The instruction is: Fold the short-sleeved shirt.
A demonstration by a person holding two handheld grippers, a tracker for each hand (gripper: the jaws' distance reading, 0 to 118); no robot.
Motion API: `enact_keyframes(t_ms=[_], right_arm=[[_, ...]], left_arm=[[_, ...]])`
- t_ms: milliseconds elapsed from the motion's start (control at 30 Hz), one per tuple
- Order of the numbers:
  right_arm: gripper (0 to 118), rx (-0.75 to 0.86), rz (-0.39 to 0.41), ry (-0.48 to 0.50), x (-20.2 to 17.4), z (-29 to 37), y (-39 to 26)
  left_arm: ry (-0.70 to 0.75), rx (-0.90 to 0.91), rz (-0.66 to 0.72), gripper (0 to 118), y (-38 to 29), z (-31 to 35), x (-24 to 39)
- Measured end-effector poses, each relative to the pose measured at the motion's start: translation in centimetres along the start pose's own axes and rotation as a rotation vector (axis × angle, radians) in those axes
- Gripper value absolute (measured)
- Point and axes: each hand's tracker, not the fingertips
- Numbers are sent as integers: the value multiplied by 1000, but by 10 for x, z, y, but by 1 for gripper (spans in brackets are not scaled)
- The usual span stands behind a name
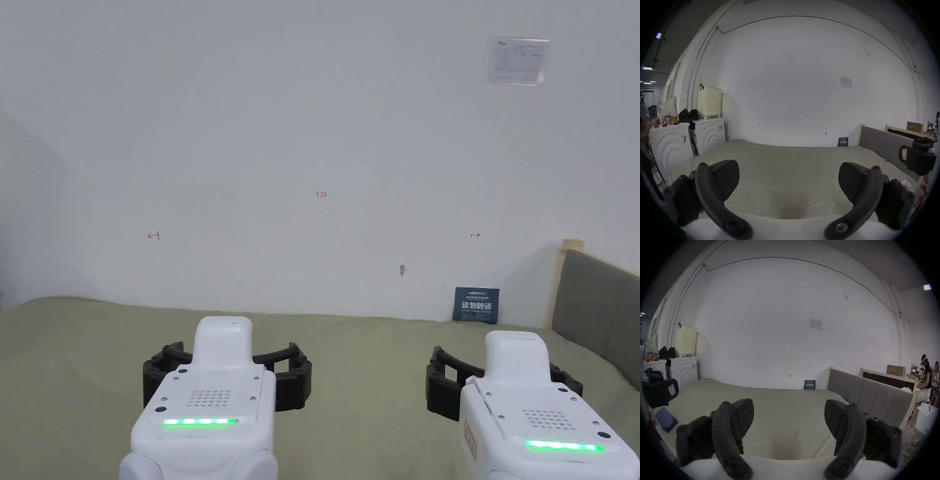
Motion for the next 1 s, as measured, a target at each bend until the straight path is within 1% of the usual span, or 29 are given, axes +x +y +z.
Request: enact_keyframes(t_ms=[67, 167, 300, 333, 400, 433, 467, 500, 533, 567, 633, 667, 733, 800, 867, 900, 933, 967, 1000], right_arm=[[93, -1, 0, -6, 4, -1, 1], [93, -18, -3, -33, 4, -4, 0], [93, -34, -18, 0, 10, -4, -4], [93, -24, -44, 10, 12, -4, -5], [93, -13, -120, 63, 18, -4, -3], [93, -3, -141, 80, 19, -4, -2], [93, -6, -136, 88, 20, -5, 0], [93, 1, -139, 83, 21, -6, 1], [93, 14, -143, 57, 20, -8, 1], [93, 31, -164, 20, 19, -11, 1], [93, 2, -179, 14, 22, -18, 1], [93, -41, -196, 15, 26, -23, 0], [93, -101, -202, 70, 29, -28, 0], [93, -152, -228, 97, 32, -28, 1], [93, -180, -222, 126, 30, -27, 1], [93, -180, -192, 131, 30, -27, 1], [93, -166, -180, 123, 29, -26, 1], [93, -143, -141, 102, 26, -26, 1], [93, -126, -125, 73, 25, -25, 1]], left_arm=[[1, -10, -2, 118, -1, 0, -2], [-2, -22, 33, 118, -2, -1, -8], [-6, -34, 54, 118, -4, 0, -12], [-5, -35, 55, 118, -4, 0, -13], [-17, -56, 63, 118, -5, -2, -15], [-20, -64, 66, 118, -6, -2, -15], [-23, -65, 64, 118, -6, -3, -15], [-24, -66, 59, 118, -7, -3, -15], [-23, -70, 56, 118, -8, -4, -14], [-22, -81, 55, 118, -9, -5, -14], [-30, -96, 66, 118, -10, -7, -14], [-30, -100, 66, 118, -10, -8, -14], [-33, -103, 63, 118, -10, -10, -14], [-37, -100, 52, 118, -6, -12, -13], [-39, -97, 47, 118, -2, -14, -11], [-41, -97, 47, 118, -1, -14, -10], [-44, -97, 47, 118, 1, -15, -9], [-50, -100, 49, 118, 3, -15, -8], [-54, -103, 51, 118, 5, -16, -8]])
